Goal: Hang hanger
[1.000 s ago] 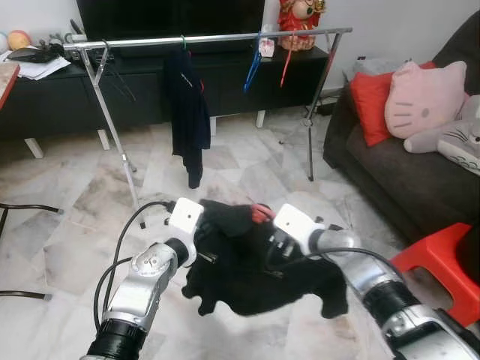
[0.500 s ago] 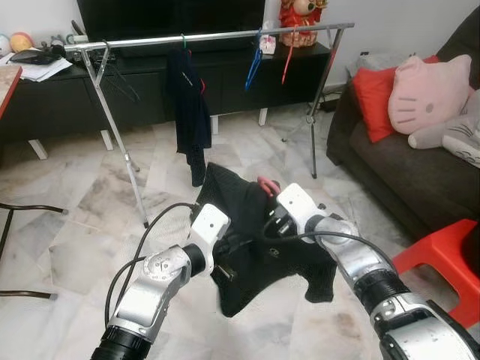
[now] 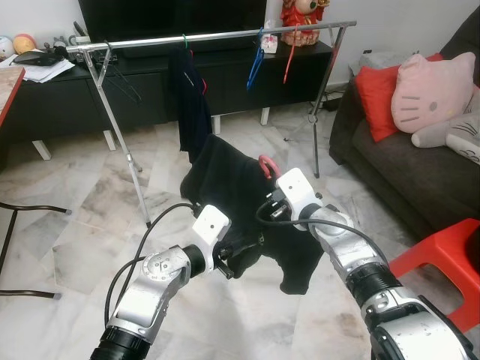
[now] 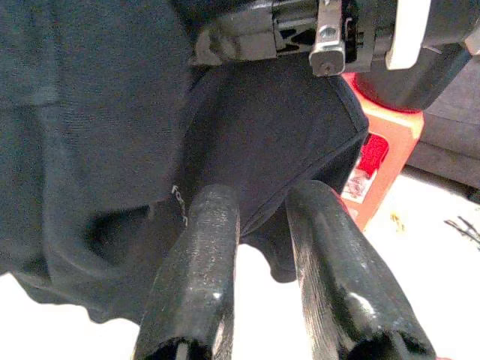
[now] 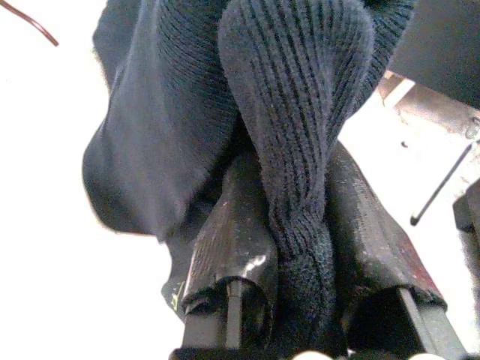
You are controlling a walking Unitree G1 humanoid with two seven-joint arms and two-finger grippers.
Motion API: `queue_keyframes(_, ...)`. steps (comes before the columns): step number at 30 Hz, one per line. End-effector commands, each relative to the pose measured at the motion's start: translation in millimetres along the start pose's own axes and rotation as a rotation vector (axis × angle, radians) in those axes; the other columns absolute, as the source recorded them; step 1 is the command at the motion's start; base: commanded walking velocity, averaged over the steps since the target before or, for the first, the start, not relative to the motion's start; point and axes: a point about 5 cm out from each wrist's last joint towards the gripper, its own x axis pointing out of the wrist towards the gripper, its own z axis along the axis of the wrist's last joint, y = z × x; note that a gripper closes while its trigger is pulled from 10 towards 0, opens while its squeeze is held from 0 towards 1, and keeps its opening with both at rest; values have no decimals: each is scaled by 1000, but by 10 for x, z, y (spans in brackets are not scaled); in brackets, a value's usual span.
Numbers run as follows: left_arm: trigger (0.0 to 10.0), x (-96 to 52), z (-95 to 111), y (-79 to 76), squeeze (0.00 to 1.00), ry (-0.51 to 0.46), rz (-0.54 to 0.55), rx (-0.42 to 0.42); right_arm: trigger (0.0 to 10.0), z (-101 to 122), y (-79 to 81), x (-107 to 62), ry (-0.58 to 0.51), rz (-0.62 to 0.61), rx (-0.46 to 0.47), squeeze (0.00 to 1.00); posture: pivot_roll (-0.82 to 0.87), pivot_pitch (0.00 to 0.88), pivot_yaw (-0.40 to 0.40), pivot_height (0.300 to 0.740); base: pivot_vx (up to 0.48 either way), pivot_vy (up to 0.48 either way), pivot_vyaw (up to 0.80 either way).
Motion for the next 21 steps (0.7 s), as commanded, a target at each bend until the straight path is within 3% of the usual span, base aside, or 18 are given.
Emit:
queue_keyframes(1, 10000, -8, 30, -50, 1000, -13, -26, 6, 0, 105, -57, 7, -44, -25, -12, 0, -28, 0, -49, 740, 0, 0, 0)
queue_keyframes(5, 10000, -27, 35, -40, 1000, -12, -27, 15, 0, 119, -57, 6, -60, -20, 24, 0, -28, 0, -49, 740, 0, 0, 0)
queue_keyframes(7, 10000, -113, 62, 123, 1000, -18, 47, 29, 0, 129, -100, -25, -66, 26, 7, 0, -31, 0, -52, 740, 0, 0, 0)
queue_keyframes(11, 10000, -190, 105, 262, 1000, -32, 102, 44, 0, 73, -175, -58, -34, 29, -41, 0, -32, 0, -55, 740, 0, 0, 0)
queue_keyframes(12, 10000, -256, 128, 361, 498, -35, 133, 63, 0, 36, -206, -92, -28, 66, -74, 0, -28, 0, -58, 740, 0, 0, 0)
queue_keyframes(13, 10000, -281, 136, 390, 231, -34, 138, 74, 0, 20, -205, -108, -26, 93, -99, 0, -28, 0, -58, 740, 0, 0, 0)
queue_keyframes(15, 10000, -322, 156, 417, 0, -34, 128, 99, 0, -22, -193, -142, -17, 153, -147, 0, -29, 0, -58, 740, 0, 0, 0)
queue_keyframes(21, 10000, -409, 182, 386, 0, -10, 24, 128, 0, -26, -204, -230, -45, 282, -160, 0, -28, 0, -55, 740, 0, 0, 0)
